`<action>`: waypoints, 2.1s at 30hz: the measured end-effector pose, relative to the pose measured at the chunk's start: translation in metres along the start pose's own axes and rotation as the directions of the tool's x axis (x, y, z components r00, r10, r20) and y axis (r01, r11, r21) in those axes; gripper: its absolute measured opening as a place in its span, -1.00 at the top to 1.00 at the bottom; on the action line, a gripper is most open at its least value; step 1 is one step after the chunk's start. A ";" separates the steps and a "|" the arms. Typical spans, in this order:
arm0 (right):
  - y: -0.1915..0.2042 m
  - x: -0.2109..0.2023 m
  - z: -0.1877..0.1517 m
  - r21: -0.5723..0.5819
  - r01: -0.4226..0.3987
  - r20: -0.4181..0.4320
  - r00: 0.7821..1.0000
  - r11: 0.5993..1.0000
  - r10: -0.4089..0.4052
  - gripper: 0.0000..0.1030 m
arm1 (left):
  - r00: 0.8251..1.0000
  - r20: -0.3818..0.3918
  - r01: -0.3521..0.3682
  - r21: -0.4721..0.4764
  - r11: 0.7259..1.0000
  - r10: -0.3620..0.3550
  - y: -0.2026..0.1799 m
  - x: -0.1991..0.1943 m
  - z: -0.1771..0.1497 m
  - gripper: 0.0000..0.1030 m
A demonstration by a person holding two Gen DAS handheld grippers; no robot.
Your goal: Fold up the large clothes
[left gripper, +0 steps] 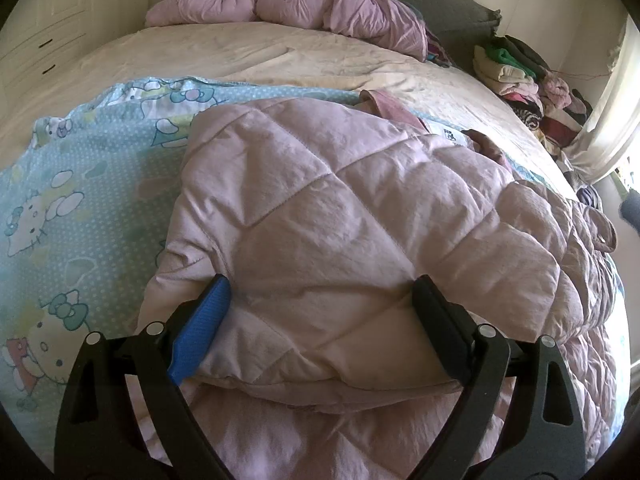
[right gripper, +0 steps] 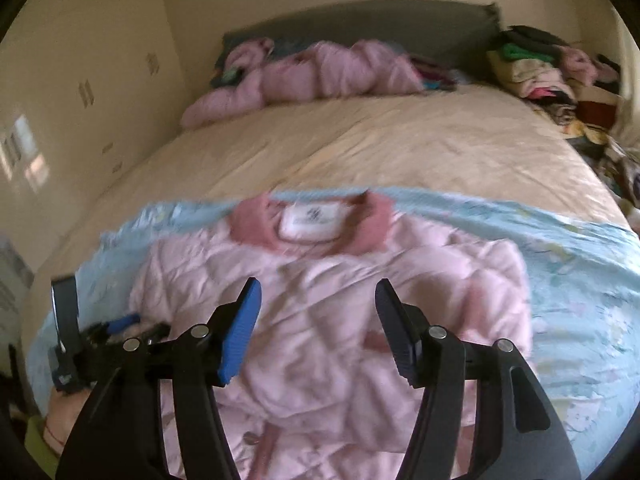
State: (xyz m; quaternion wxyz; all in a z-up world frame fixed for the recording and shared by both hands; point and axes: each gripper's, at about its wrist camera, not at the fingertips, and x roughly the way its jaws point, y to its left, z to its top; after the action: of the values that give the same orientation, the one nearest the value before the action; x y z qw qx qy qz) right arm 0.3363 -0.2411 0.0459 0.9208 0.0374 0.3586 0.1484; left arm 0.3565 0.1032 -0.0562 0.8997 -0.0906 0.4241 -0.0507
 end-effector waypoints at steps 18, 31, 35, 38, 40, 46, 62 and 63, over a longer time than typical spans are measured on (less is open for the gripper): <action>0.024 0.085 -0.038 -0.026 0.038 -0.222 0.974 0.999 -0.043 -0.18 | 1.000 0.001 0.001 0.000 1.000 -0.001 -0.001 0.000 0.000 -0.66; 0.026 0.089 -0.047 -0.037 0.034 -0.194 0.980 0.999 -0.041 -0.46 | 1.000 -0.002 -0.005 0.015 1.000 0.005 -0.003 -0.002 0.002 -0.66; 0.028 0.076 -0.047 -0.025 0.055 -0.155 0.986 0.998 -0.058 -0.65 | 1.000 0.002 -0.009 0.015 1.000 0.009 -0.003 -0.006 0.005 -0.66; 0.024 0.066 -0.047 0.001 0.041 -0.135 0.990 0.999 -0.040 -0.85 | 1.000 0.003 -0.010 0.017 1.000 0.010 -0.003 -0.011 0.007 -0.80; 0.024 0.059 -0.046 0.008 0.047 -0.121 0.992 0.999 -0.046 -0.85 | 1.000 0.004 -0.016 0.016 1.000 0.016 -0.003 -0.014 0.009 -0.81; 0.022 0.043 -0.043 0.011 0.060 -0.099 0.993 0.998 -0.058 -0.86 | 1.000 0.015 -0.027 0.022 0.999 0.027 -0.005 -0.026 0.014 -0.82; 0.024 0.002 -0.041 0.038 0.046 -0.055 0.998 0.998 -0.044 -0.86 | 0.996 0.074 -0.049 0.067 0.997 0.044 -0.021 -0.069 0.024 -0.82; 0.025 0.000 -0.041 0.038 0.045 -0.053 0.998 0.998 -0.043 -0.86 | 0.996 0.078 -0.046 0.068 0.997 0.040 -0.022 -0.072 0.024 -0.82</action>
State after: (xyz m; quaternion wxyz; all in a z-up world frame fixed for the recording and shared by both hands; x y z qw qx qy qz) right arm 0.3028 -0.2191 0.0201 0.9132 0.0436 0.3863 0.1219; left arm 0.3290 0.0972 0.0179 0.9186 -0.0519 0.3893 -0.0426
